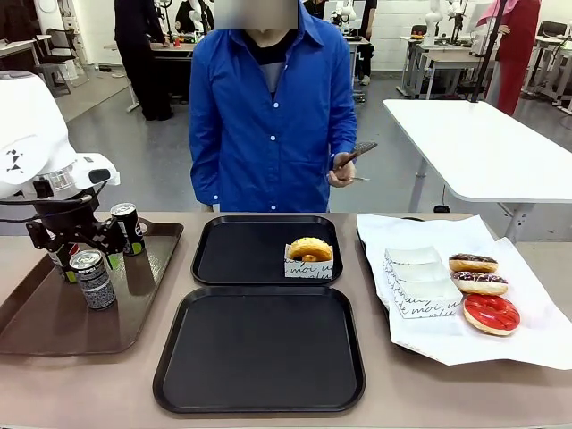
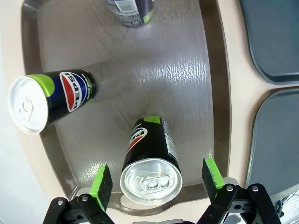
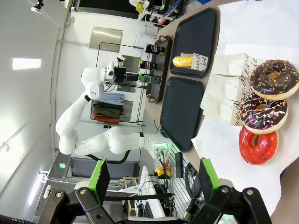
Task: Set up donuts and drinks on trays.
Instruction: Pick up one Pepsi coke and place it on the Flat Tray.
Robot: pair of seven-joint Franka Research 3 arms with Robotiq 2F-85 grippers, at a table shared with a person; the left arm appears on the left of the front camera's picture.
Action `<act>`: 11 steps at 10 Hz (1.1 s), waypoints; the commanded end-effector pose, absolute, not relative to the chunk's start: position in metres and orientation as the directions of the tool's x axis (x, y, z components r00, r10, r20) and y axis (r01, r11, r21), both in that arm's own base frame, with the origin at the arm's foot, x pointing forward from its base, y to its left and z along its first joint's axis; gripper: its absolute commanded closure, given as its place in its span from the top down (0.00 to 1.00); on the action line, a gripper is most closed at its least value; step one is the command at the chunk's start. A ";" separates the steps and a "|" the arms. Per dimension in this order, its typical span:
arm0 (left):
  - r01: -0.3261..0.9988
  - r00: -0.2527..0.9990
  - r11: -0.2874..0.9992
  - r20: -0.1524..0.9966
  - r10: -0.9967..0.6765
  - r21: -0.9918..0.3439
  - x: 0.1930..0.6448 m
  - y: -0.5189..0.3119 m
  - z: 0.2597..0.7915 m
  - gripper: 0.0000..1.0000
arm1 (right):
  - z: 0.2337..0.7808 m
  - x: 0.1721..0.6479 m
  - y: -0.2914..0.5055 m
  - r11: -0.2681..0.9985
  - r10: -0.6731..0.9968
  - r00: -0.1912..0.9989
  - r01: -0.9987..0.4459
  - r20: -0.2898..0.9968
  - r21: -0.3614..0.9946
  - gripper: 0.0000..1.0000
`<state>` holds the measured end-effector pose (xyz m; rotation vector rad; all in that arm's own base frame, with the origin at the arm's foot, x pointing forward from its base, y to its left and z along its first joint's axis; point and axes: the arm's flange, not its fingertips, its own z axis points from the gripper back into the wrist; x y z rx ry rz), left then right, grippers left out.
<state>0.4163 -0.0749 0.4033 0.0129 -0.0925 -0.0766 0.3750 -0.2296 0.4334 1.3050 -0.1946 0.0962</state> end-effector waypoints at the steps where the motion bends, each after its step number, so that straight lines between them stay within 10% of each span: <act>1: 0.089 0.992 0.995 0.095 -0.086 -0.035 0.419 -0.069 0.393 1.00 | 0.433 0.375 -0.229 0.262 -0.039 0.980 -0.179 0.195 0.948 1.00; 9: 0.081 0.994 0.996 0.073 -0.079 -0.026 0.427 -0.062 0.378 1.00 | 0.433 0.375 -0.229 0.262 -0.039 0.980 -0.179 0.195 0.948 1.00; 10: 0.083 0.994 0.996 0.072 -0.081 -0.016 0.428 -0.063 0.377 0.46 | 0.433 0.375 -0.229 0.262 -0.039 0.980 -0.179 0.195 0.948 1.00; 11: 0.085 0.994 0.996 0.070 -0.084 -0.014 0.428 -0.064 0.376 0.46 | 0.433 0.375 -0.229 0.262 -0.039 0.980 -0.179 0.195 0.948 1.00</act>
